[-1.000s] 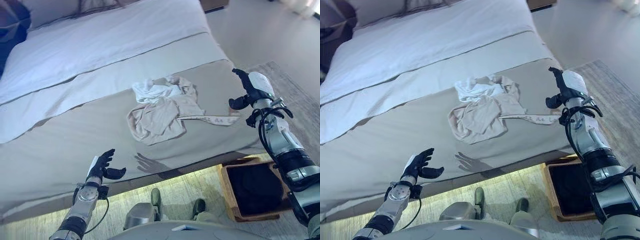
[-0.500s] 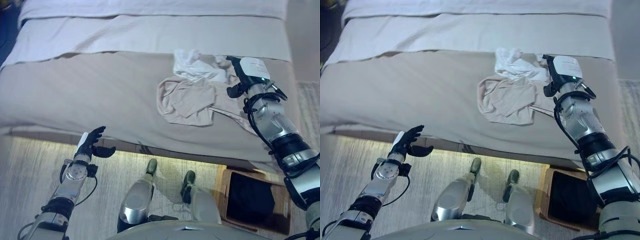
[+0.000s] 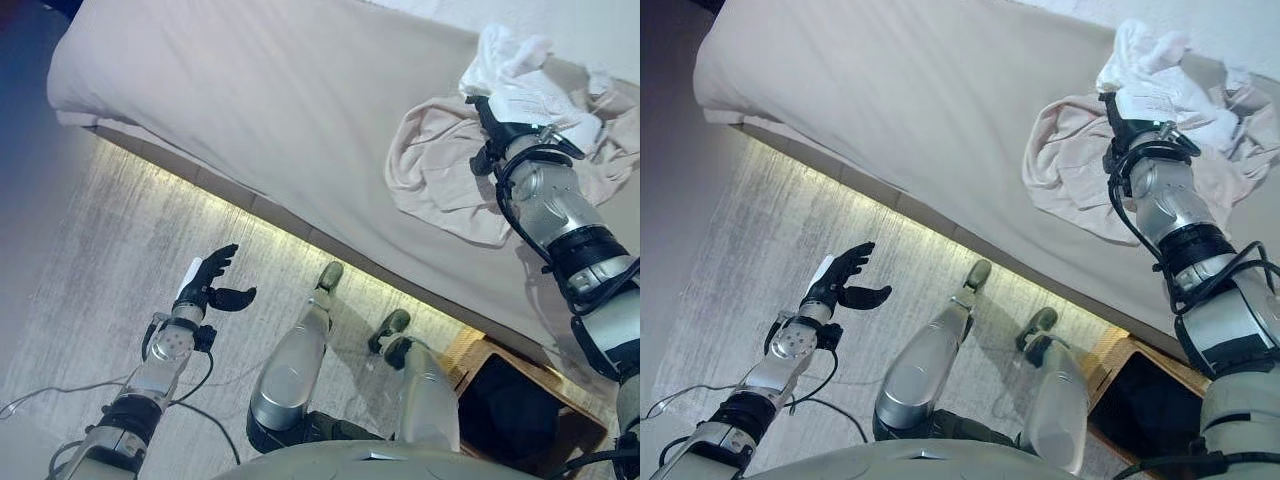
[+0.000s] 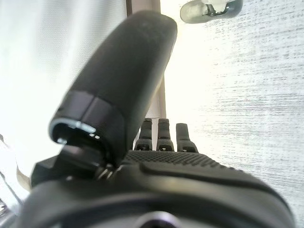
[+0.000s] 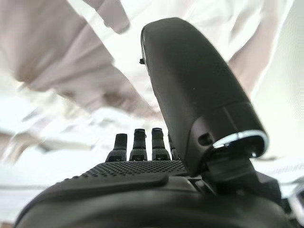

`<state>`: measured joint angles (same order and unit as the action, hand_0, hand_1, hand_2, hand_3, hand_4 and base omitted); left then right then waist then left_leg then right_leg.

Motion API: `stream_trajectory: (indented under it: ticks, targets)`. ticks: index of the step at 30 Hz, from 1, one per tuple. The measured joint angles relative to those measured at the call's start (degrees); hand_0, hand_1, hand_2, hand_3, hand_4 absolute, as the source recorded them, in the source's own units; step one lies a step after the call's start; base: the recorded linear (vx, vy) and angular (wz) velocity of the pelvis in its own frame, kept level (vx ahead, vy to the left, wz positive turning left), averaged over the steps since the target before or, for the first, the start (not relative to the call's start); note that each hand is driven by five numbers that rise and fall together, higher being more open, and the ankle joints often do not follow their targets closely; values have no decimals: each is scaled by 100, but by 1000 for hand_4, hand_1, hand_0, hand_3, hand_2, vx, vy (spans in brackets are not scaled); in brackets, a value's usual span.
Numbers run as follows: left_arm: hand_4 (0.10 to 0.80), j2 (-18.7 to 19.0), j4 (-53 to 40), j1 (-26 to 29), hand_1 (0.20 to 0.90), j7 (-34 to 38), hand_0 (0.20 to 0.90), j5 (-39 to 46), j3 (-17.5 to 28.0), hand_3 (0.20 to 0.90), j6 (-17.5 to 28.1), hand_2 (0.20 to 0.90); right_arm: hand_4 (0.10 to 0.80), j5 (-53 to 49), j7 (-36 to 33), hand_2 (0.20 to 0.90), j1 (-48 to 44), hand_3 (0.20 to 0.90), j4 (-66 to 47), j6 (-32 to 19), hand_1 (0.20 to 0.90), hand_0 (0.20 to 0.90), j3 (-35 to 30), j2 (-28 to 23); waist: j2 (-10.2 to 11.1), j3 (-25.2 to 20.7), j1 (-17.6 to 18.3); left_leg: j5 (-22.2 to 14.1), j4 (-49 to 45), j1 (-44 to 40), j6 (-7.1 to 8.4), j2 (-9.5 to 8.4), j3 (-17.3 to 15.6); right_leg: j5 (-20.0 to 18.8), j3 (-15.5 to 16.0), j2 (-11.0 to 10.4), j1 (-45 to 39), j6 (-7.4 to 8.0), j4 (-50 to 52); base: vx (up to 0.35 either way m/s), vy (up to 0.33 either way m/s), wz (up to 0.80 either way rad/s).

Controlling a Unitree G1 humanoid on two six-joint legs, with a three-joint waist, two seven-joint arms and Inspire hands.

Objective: Pick up the clothes from the bed and place them into the basket

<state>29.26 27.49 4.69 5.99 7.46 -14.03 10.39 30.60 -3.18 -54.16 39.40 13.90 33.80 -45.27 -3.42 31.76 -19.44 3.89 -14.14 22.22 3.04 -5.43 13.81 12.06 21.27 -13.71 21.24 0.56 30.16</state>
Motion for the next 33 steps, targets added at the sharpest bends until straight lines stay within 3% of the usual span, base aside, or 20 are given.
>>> stream_trajectory:
  ticks: [6,19,20,21,22,23,33]
  targets:
    - [800,194,-462,5,900,189,900,129,-142,900,118,900,800,38,-1,900,-8,900,94,179,900,900,85,160,-11,11,46,-125,-468,668,-83,-163,-37,32,-31,-192,599,1,404,-15,27,7]
    - [800,316,-793,-26,900,395,900,163,-261,900,116,900,800,390,180,900,-221,900,248,374,900,900,93,167,-12,11,130,-143,-788,1393,-151,-153,-275,45,-167,-262,1303,21,672,-11,-5,-1]
    - [800,329,-875,-29,900,399,900,163,-268,900,115,900,731,450,264,841,-286,831,311,393,841,841,96,167,-12,10,129,-149,-851,1435,-158,-153,-281,32,-174,-261,1331,-2,690,-34,-44,-1]
    - [800,334,-923,-25,900,401,900,163,-271,900,117,900,407,464,339,564,-337,507,329,407,564,564,100,168,-12,10,129,-157,-862,1453,-165,-150,-281,32,-172,-256,1341,-2,695,-33,-33,-1]
    - [800,335,-948,-21,900,407,900,164,-278,900,117,900,295,499,395,467,-370,395,342,412,467,467,105,167,-12,10,132,-157,-869,1455,-164,-149,-281,32,-173,-255,1343,-2,696,-43,-24,-1]
    - [800,342,-1014,-21,900,443,900,164,-316,900,116,900,100,563,470,300,-450,200,357,442,300,300,138,167,-13,10,133,-158,-878,1455,-165,-148,-288,32,-178,-257,1346,-2,696,-41,-19,-1]
    - [800,457,-1121,-25,900,519,900,166,-415,900,112,900,100,270,59,300,-602,200,743,538,300,300,194,142,-14,10,192,-270,-1155,1521,-203,-137,-435,21,-283,-248,1357,10,731,-39,2,-4]
